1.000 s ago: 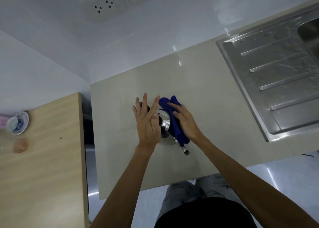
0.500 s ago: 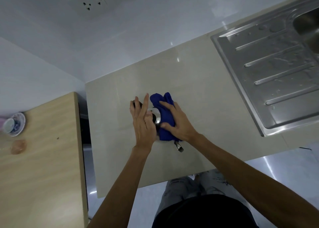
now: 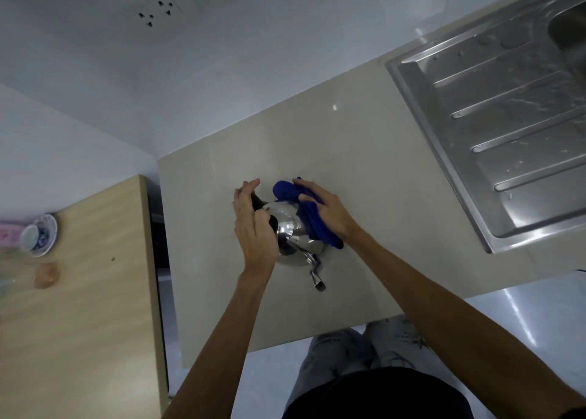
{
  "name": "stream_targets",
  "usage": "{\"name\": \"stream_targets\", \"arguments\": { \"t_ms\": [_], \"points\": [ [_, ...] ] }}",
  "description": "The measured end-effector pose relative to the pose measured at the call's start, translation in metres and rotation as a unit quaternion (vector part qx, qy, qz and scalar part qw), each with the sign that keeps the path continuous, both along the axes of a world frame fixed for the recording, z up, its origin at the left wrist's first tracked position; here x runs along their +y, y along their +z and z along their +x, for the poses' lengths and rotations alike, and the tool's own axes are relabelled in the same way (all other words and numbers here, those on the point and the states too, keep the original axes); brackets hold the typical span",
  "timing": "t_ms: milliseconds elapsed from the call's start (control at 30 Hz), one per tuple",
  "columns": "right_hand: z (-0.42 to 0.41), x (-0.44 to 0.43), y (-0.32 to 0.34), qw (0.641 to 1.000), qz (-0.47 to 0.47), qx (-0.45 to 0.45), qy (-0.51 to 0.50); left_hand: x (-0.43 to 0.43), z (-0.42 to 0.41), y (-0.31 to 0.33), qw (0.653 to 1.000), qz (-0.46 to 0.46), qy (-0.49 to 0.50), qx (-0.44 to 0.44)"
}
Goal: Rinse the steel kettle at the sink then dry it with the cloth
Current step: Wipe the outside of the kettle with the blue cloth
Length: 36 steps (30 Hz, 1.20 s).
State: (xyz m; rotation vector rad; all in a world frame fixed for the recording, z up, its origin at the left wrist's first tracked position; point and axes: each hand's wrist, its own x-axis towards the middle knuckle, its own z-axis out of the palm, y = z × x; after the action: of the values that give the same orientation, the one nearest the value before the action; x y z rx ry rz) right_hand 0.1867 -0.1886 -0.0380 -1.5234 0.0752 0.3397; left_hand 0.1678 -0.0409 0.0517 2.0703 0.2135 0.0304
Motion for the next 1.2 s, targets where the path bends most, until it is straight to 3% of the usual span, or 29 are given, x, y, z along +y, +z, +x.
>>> {"name": "stream_targets", "arguments": {
  "t_ms": [133, 233, 300, 400, 533, 633, 800, 1000, 1100, 1200],
  "points": [
    [-0.011, 0.014, 0.003, 0.997, -0.011, -0.044, -0.067, 0.014, 0.005, -0.004, 0.999, -0.013, -0.051, -0.010],
    [-0.019, 0.025, 0.010, 0.992, 0.019, -0.006, -0.124, 0.016, 0.007, -0.006, 0.998, -0.022, -0.057, 0.000],
    [-0.024, 0.026, 0.012, 0.996, 0.022, -0.018, -0.090, 0.018, 0.008, -0.008, 0.998, -0.027, -0.053, 0.001],
    [-0.032, 0.027, 0.013, 0.991, -0.084, -0.101, -0.034, 0.019, 0.009, -0.012, 0.998, -0.029, -0.058, 0.002],
    [-0.035, 0.032, 0.013, 0.982, -0.112, -0.147, -0.044, 0.019, 0.010, -0.014, 0.998, -0.038, -0.056, 0.004],
    [-0.020, 0.030, 0.012, 0.988, -0.072, -0.123, -0.053, 0.018, 0.008, -0.013, 0.997, -0.020, -0.067, -0.009],
    [0.015, 0.019, 0.015, 0.998, -0.038, -0.040, 0.014, 0.024, 0.016, -0.010, 0.994, 0.004, -0.107, -0.022],
    [-0.031, 0.040, 0.031, 0.972, -0.104, -0.198, -0.069, 0.023, 0.021, -0.004, 0.982, -0.006, -0.190, -0.021],
    [-0.016, 0.029, 0.014, 0.988, -0.048, -0.137, -0.061, 0.023, 0.022, -0.007, 0.982, 0.008, -0.188, -0.021],
    [-0.007, 0.022, 0.008, 0.995, -0.051, -0.063, -0.057, 0.023, 0.022, -0.006, 0.982, 0.011, -0.187, -0.026]
  ]
}}
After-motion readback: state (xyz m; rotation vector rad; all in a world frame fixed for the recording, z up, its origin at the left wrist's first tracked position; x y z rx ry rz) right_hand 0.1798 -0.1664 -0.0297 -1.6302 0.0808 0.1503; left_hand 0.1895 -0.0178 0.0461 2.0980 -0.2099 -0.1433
